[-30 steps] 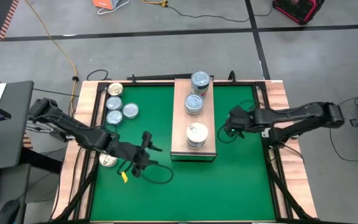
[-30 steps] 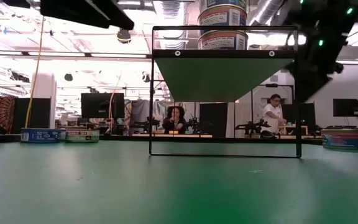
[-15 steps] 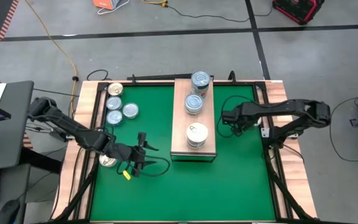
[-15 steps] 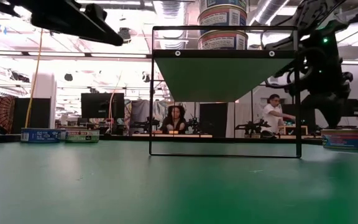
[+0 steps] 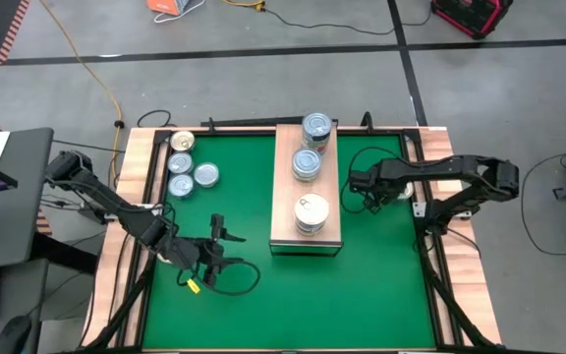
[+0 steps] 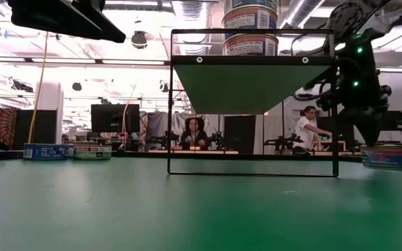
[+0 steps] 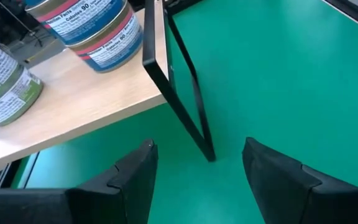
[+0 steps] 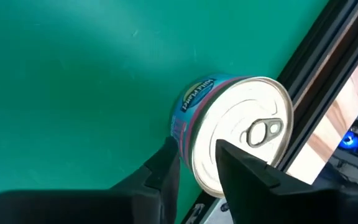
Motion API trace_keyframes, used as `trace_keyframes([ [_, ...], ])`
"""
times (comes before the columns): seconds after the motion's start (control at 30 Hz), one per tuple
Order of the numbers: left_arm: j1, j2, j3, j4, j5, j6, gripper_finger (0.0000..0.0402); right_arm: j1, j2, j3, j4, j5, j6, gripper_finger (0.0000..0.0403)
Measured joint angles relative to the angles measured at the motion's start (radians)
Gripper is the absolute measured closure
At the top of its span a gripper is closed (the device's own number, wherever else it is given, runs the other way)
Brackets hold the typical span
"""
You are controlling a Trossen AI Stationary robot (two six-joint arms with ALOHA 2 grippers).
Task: Stack canned seafood by type on shelf
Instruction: Stack the blue tuna can on top of the blue tuna can on the shelf
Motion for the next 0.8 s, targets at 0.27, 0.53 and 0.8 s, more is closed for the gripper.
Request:
trace_keyframes([
  [0.27,-0.019,0.0,0.0,-0.031,-0.03,-0.02,0.0178,-0.043,0.098,0.0,0.016,-0.001,0.012,0.0278],
  [0.53,-0.053,0.0,0.0,-0.052,-0.122,-0.018,0.0178,-0.045,0.117,0.004,0.016,-0.072,-0.025,0.0343],
  [0.8,-0.067,0.0,0.0,-0.051,-0.172,-0.008,0.0178,0.009,0.117,0.01,-0.029,-0.183,-0.005,0.0388],
])
